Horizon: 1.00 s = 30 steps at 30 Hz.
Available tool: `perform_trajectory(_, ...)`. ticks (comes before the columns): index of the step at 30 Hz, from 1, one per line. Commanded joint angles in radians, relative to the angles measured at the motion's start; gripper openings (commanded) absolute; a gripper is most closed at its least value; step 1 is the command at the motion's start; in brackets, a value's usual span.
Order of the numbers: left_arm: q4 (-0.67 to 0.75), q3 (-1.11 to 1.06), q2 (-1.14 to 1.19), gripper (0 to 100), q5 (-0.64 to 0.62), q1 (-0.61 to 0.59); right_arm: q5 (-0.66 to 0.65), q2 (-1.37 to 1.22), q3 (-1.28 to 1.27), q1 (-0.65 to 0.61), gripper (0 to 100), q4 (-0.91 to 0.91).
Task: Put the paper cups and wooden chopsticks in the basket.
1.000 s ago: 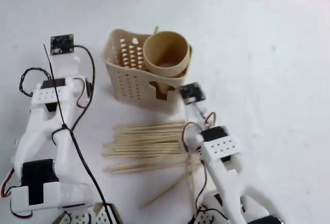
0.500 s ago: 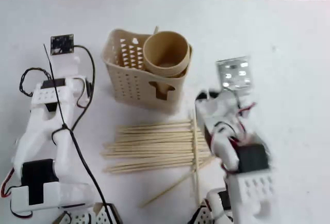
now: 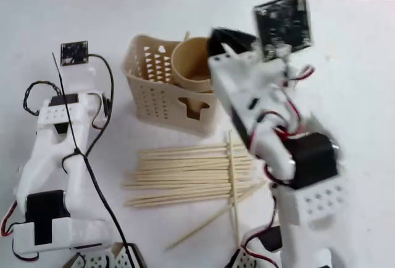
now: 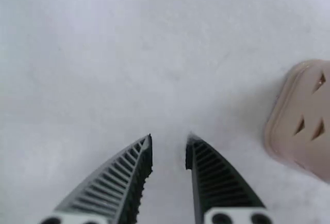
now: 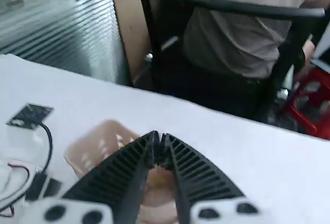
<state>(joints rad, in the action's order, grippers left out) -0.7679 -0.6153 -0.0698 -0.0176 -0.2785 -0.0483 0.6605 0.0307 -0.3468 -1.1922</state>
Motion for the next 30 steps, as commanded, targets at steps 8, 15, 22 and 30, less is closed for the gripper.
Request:
perform_trajectory(8, 0.034, 0.0, -0.005, 13, -0.008, 0.005, -0.273, -0.008, -0.543, 0.074, 15.8, -0.367)
perform_trajectory(15, 0.041, -0.02, -0.005, 13, -0.008, 0.005, -0.282, 0.039, -1.059, 0.065, 13.7, 0.091)
perform_trajectory(22, 0.061, -0.026, -0.005, 13, -0.008, 0.005, -0.258, -0.079, -1.166, 0.025, 13.8, 0.275)
perform_trajectory(30, 0.057, -0.026, -0.005, 13, -0.008, 0.005, -0.161, -0.177, -1.096, -0.024, 13.6, 0.282)
